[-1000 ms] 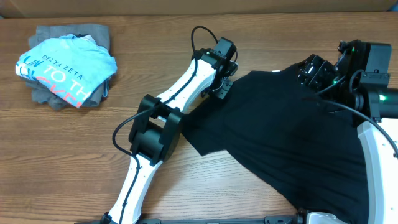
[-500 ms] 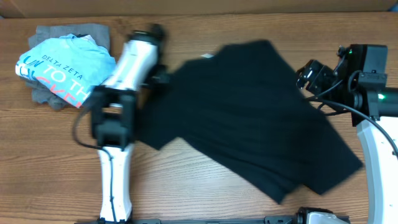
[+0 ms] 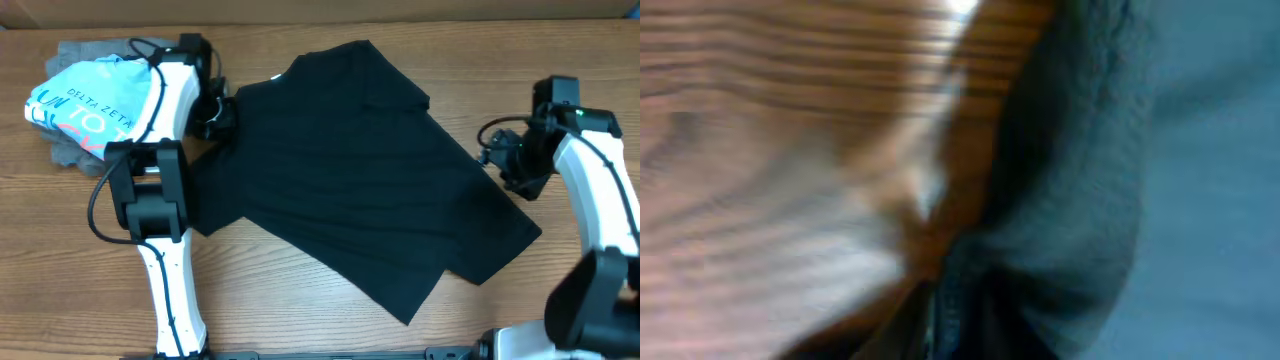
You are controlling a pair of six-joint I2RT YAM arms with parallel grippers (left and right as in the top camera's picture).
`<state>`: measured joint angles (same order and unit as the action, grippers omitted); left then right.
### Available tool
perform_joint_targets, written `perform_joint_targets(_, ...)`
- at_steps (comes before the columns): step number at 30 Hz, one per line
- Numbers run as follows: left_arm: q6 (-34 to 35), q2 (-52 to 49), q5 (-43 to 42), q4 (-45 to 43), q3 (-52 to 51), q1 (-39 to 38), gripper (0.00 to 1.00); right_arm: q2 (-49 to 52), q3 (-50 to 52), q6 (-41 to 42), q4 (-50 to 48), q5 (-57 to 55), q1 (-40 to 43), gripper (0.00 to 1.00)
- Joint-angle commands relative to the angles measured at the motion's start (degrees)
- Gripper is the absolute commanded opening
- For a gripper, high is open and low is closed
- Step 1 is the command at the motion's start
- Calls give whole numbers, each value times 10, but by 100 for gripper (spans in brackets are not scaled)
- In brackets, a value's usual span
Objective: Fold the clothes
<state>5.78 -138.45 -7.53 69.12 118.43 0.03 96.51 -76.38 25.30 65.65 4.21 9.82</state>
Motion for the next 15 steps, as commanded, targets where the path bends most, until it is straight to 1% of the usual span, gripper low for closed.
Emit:
perform_joint_targets(1,-16,101,-16,3,-1,-13,24,56,2,15,5,-11,65,72)
perform_joint_targets(2,-16,117,-16,5,-1,-16,25,65,2,14,5,-10,77,72)
perform_joint_targets(4,-17,148,-16,10,-1,-23,27,81,3,-8,7,7,101,67)
perform_joint_targets(7,-18,187,-16,16,-1,-31,30,91,13,-63,12,67,114,64)
perform_joint_targets(8,-20,197,-15,17,-1,-34,31,91,21,-66,12,71,114,65)
perform_joint_targets(9,-20,206,-15,18,-1,-36,32,91,30,-66,10,70,114,70)
perform_joint_targets(10,-20,215,-15,18,-1,-39,32,91,41,-64,3,69,113,73)
perform_joint_targets(15,-20,231,-16,23,-1,-51,35,91,118,23,-63,-9,118,81)
